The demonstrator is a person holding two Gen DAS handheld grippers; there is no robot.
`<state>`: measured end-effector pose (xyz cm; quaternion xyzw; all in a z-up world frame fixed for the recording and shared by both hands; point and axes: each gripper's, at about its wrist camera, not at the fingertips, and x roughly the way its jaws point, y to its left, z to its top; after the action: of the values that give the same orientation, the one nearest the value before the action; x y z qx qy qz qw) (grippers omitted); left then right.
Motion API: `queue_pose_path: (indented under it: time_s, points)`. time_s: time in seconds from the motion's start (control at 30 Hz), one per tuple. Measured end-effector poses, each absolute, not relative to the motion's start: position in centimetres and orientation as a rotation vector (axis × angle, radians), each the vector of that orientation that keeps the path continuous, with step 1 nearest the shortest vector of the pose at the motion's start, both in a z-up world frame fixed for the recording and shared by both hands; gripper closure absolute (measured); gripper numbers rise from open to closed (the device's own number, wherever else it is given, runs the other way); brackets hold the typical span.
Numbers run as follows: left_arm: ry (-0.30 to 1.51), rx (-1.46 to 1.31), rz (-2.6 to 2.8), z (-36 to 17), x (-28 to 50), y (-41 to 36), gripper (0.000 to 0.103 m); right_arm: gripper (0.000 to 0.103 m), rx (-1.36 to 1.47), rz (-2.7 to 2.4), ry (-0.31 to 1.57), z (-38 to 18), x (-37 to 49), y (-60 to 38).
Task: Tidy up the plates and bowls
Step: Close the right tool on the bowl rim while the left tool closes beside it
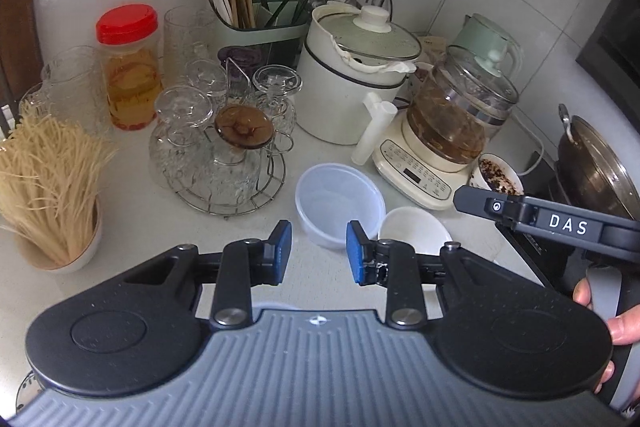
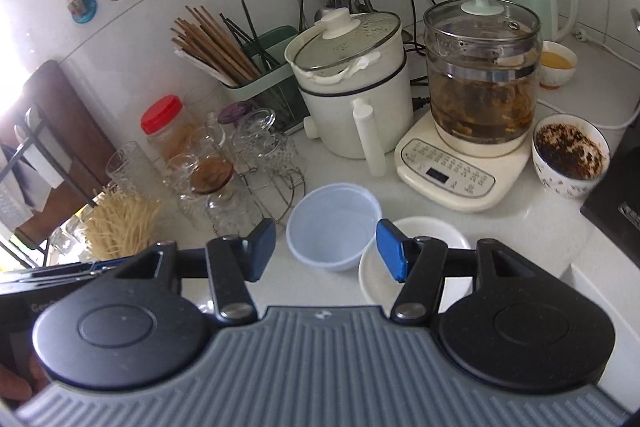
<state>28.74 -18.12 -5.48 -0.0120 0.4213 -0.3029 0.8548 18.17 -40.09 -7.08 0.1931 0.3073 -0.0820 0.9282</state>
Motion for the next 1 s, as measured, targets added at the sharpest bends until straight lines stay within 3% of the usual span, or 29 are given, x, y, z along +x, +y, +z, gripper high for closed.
queue_pose_path:
  time_s: [1.0]
  points:
    - [1.184, -0.080, -0.429, -14.5, 39.3, -26.7, 0.068, 0.047, 0.378, 0.082, 0.943, -15.3, 32.5, -48.3]
